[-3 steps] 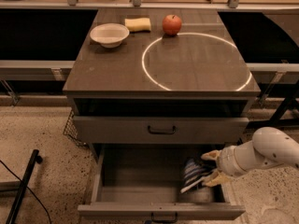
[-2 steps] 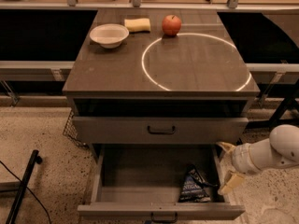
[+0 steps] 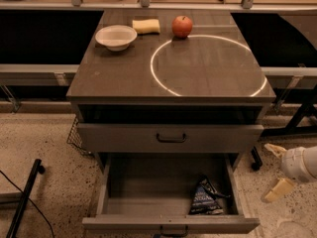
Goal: Place blue chip bag into middle drawer
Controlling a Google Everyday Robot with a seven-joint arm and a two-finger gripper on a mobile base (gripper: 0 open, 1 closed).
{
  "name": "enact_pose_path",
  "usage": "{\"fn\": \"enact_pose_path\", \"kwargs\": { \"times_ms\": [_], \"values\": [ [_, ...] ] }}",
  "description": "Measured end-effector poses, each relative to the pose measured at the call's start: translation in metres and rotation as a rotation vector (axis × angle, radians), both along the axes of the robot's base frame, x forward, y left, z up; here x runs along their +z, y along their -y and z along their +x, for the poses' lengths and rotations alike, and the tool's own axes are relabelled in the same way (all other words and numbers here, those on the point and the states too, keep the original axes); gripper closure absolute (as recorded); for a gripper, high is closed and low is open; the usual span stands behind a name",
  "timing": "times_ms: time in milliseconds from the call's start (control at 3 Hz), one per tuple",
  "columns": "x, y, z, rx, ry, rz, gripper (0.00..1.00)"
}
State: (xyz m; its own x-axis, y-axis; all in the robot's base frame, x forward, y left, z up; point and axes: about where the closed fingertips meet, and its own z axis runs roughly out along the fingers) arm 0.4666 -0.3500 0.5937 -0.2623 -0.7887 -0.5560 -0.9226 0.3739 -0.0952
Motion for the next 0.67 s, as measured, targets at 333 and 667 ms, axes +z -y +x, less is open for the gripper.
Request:
{"fn": "enact_pose_path", "kwargs": {
  "times_ms": [333, 667],
  "values": [
    [0.0169, 0.0334, -0.0037, -0.068, 0.009, -0.023, 0.0],
    [0.0178, 0.0358, -0.0035, -0.072, 0.01, -0.025, 0.0]
  ]
}}
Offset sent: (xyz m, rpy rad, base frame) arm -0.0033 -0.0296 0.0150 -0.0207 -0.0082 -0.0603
